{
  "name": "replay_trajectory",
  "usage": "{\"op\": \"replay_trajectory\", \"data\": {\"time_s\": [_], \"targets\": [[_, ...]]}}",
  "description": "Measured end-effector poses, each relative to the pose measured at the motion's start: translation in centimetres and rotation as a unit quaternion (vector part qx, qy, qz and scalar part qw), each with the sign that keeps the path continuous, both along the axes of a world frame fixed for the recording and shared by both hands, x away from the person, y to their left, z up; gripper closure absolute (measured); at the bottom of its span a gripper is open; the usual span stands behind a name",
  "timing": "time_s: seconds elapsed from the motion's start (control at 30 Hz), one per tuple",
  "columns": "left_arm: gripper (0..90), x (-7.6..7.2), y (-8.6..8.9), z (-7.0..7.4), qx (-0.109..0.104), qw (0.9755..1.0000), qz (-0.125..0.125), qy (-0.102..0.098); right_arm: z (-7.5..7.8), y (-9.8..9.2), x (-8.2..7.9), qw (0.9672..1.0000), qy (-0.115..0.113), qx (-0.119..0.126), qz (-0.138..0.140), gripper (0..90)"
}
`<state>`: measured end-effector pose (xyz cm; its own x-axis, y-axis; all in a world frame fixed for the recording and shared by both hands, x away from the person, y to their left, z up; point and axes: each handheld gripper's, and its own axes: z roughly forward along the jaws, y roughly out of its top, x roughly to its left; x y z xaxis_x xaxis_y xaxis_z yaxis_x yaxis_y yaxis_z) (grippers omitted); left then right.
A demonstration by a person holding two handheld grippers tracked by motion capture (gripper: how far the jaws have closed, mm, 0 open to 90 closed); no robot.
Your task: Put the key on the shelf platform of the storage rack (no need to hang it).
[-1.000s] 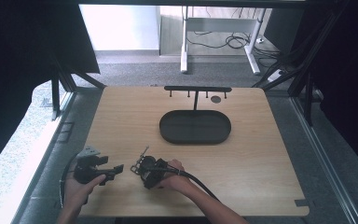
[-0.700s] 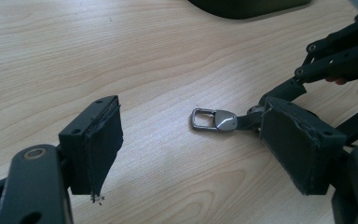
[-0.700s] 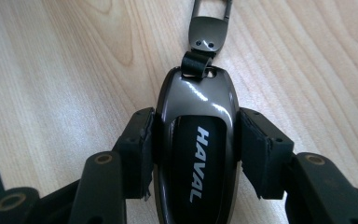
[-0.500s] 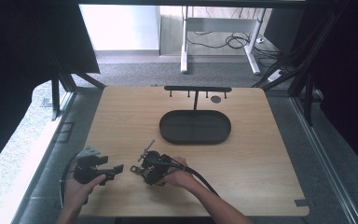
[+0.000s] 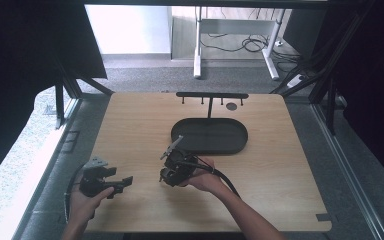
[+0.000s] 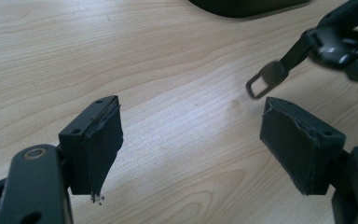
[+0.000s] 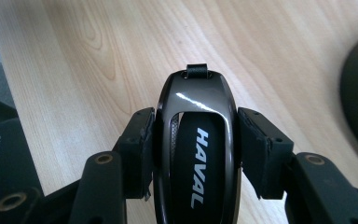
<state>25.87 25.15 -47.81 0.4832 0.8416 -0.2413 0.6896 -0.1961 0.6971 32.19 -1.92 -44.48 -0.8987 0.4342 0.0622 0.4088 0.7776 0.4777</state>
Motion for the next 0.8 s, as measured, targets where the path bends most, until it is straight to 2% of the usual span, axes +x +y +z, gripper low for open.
{"op": "replay_trajectory", "data": {"time_s": [0.23,0.8], "targets": [[21.3,0.1,-0.1,-0.1,0.003,1.0,-0.004,0.0,1.0,-1.5,0.5,0.9999,-0.009,0.006,-0.011,49.2],[21.3,0.1,-0.1,-0.1,0.001,1.0,-0.001,0.001,1.6,-3.6,1.7,0.9993,-0.026,0.005,-0.028,49.2]]}}
